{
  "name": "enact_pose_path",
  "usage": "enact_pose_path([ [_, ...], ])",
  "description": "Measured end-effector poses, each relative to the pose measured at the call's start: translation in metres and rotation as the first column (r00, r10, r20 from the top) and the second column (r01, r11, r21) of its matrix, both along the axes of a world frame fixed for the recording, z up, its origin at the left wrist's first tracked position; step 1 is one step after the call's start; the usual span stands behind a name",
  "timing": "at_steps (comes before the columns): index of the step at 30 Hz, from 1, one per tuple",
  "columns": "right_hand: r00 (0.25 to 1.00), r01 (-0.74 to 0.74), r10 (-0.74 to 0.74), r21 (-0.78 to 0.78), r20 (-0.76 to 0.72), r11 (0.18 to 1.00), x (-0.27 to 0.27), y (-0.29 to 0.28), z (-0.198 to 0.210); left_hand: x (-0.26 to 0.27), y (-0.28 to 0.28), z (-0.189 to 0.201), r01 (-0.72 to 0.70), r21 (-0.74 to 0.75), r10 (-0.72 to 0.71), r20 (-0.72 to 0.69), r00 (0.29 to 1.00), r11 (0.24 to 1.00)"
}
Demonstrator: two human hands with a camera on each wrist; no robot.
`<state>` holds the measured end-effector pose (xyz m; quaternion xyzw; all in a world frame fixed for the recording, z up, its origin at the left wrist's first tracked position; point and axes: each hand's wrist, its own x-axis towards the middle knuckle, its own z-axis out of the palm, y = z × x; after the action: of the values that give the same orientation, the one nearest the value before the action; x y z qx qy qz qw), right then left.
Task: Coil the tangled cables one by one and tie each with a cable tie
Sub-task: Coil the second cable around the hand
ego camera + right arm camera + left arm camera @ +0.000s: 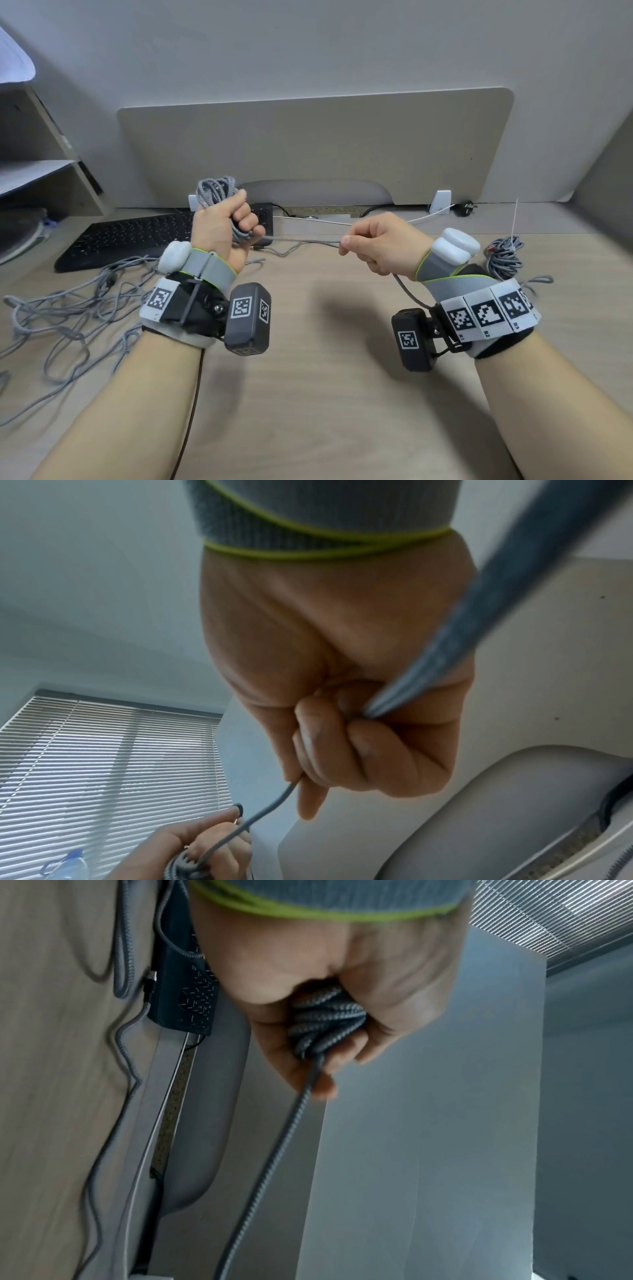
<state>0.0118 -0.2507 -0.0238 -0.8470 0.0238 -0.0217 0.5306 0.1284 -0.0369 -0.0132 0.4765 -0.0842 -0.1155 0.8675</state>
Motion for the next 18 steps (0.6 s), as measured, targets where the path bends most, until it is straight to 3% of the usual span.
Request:
enact_pose_path([
  [5,1.0,0.031,-0.031,-0.019,0.005,0.999,0.001,0.002,-0.001,-0.018,-0.017,-0.007,0.127,0.268,-0.158,0.098,0.983,0.955],
  [10,0.992,0.1,-0.105,0.064,0.068,0.993,0.0,0.002,0.005,-0.04,-0.035,-0.017,0.267,0.506,-0.381,0.134,0.915,0.82],
  [14,0.99,0.106,-0.114,0.092,0.085,0.99,0.0,0.004,0.005,-0.054,-0.042,-0.021,0.395,0.568,-0.55,0.123,0.826,0.722],
  [18,0.992,0.105,-0.112,0.095,0.065,0.99,-0.001,0.003,0.006,-0.058,-0.047,-0.023,0.367,0.602,-0.554,0.154,0.818,0.709],
])
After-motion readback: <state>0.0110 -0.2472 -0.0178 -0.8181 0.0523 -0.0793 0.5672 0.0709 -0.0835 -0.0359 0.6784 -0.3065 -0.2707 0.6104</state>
